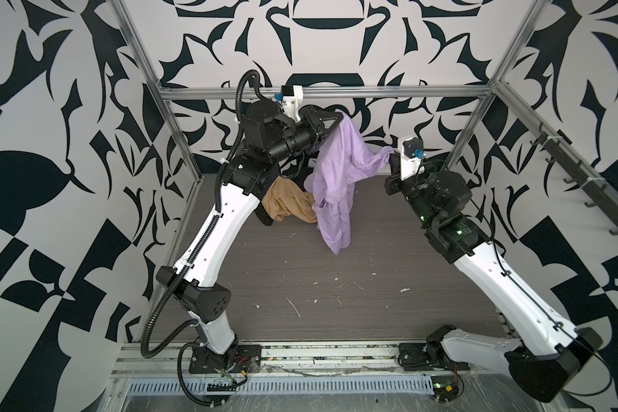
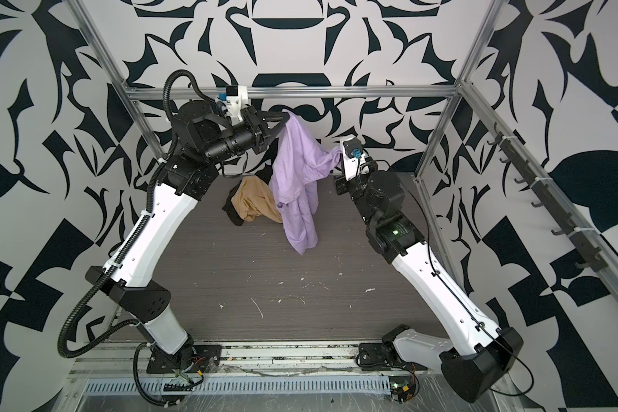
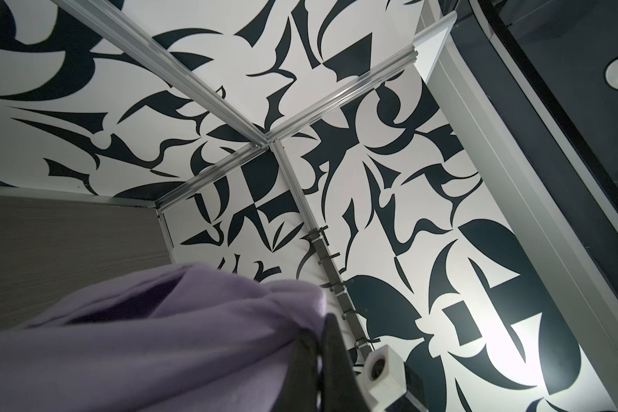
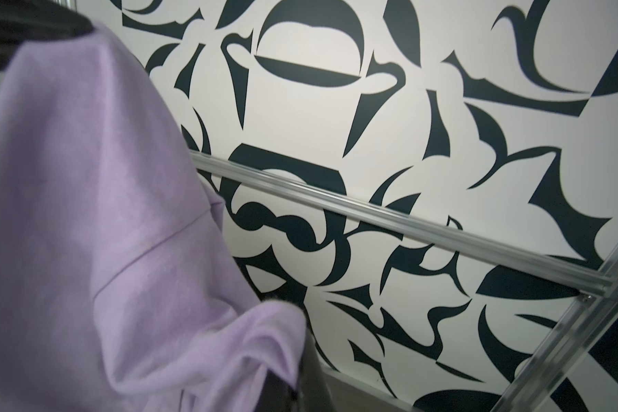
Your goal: Pick out a specific cloth from the pile
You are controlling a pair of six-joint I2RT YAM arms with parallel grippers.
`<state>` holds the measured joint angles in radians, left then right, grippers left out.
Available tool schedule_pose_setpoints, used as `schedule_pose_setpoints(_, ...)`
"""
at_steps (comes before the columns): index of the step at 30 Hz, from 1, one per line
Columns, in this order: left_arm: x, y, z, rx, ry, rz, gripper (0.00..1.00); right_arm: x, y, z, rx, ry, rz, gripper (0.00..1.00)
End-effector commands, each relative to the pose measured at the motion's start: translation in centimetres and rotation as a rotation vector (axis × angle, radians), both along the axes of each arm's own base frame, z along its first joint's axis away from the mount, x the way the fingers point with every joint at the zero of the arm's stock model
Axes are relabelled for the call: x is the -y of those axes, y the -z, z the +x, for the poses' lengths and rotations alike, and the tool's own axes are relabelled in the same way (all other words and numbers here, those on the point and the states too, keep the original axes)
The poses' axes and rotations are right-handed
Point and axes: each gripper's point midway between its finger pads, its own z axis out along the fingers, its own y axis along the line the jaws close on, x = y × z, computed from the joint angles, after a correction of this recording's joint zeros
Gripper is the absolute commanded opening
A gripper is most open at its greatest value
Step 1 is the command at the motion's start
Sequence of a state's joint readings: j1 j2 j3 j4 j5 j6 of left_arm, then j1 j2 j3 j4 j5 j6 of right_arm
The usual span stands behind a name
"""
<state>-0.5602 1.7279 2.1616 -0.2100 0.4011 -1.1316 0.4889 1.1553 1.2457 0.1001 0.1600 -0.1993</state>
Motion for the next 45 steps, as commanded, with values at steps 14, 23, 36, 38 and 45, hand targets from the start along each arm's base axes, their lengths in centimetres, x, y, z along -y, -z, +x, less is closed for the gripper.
schedule_pose_setpoints(14, 1.3, -0.8, -3.4, 0.079, 0.011, 0.022, 0.0, -0.4, 15.4, -2.2, -0.367, -0.061, 0.022, 0.0)
schedule_pose_setpoints(23, 2.6, 2.6, -3.1, 0.006, 0.024, 0.061, 0.0, -1.7, 20.7, -2.8, -0.478, -0.126, 0.061, 0.0)
schedule_pose_setpoints(36, 2.6, 4.5, -3.1, -0.024, 0.021, 0.091, 0.0, -1.6, 23.2, -3.1, -0.524, -0.119, 0.043, 0.23)
schedule_pose_setpoints(38, 2.4, 4.6, -3.2, -0.025, 0.019, 0.094, 0.0, -1.2, 23.1, -3.4, -0.522, -0.11, 0.032, 0.34)
schedule_pose_setpoints(45, 1.8, 4.7, -3.6, -0.005, 0.004, 0.106, 0.0, 0.2, 21.6, -5.1, -0.515, -0.09, 0.031, 0.57)
